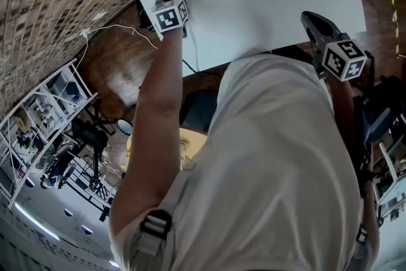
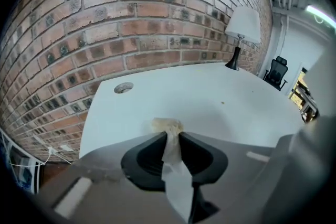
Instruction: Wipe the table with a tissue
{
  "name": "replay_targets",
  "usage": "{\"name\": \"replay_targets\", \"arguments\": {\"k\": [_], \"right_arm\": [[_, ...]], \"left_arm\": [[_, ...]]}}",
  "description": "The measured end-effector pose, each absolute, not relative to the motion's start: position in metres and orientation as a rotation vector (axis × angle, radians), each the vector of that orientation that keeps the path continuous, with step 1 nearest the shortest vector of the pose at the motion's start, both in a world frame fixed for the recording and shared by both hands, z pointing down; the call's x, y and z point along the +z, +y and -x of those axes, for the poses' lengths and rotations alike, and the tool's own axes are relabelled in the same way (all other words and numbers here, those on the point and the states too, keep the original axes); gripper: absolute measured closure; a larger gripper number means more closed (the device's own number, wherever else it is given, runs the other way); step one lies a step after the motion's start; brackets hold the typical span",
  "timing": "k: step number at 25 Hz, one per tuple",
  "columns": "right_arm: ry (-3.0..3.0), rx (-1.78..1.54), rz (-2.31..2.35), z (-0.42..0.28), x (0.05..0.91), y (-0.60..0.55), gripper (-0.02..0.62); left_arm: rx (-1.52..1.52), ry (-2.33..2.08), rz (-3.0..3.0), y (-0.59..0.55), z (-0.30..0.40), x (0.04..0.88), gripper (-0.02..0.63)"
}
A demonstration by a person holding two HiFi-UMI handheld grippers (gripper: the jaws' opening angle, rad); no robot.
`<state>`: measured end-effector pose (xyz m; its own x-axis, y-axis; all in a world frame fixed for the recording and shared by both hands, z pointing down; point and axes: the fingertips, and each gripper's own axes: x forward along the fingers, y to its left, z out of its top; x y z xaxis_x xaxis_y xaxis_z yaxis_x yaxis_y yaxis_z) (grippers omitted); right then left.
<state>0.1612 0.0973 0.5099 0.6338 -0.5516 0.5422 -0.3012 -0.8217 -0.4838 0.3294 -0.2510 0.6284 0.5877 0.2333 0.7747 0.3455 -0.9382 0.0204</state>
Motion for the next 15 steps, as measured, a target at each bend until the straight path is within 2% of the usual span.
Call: {"name": "replay_targets", "arguments": {"k": [15], "right_arm": [[0.733,-1.004,2.512,-0.161,0.507,0.081,0.586]], "left_arm": [[-1.285,-0.900,2.495,-0.170,-0.300,0.633,0.532]]}}
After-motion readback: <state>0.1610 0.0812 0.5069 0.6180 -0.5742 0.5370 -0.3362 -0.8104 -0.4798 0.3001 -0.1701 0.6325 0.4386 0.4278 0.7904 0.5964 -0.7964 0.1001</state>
